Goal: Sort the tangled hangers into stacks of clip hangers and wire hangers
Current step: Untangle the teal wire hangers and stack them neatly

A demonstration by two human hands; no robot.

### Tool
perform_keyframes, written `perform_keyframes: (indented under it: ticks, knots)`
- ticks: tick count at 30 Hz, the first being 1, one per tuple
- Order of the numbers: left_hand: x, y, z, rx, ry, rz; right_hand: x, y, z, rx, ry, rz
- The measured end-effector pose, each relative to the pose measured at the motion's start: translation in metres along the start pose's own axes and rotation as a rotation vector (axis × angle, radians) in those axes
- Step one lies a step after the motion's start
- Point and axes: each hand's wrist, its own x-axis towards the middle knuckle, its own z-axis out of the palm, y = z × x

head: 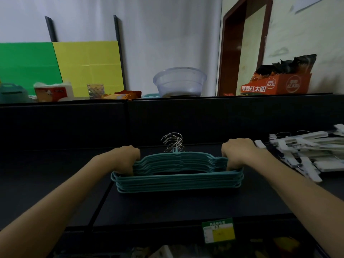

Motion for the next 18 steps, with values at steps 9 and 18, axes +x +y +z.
perform_keyframes:
  ticks: [9,18]
  knots:
    - [-0.003,0.004,0.001,0.022,0.028,0.034,0.004,-0.005,0.007,-0.118,0.081,0.001]
    - [-0.007,-0.012,-0.004,-0.163,-0.046,0.104,-0.005,0.004,0.003,0.090,-0.018,-0.018]
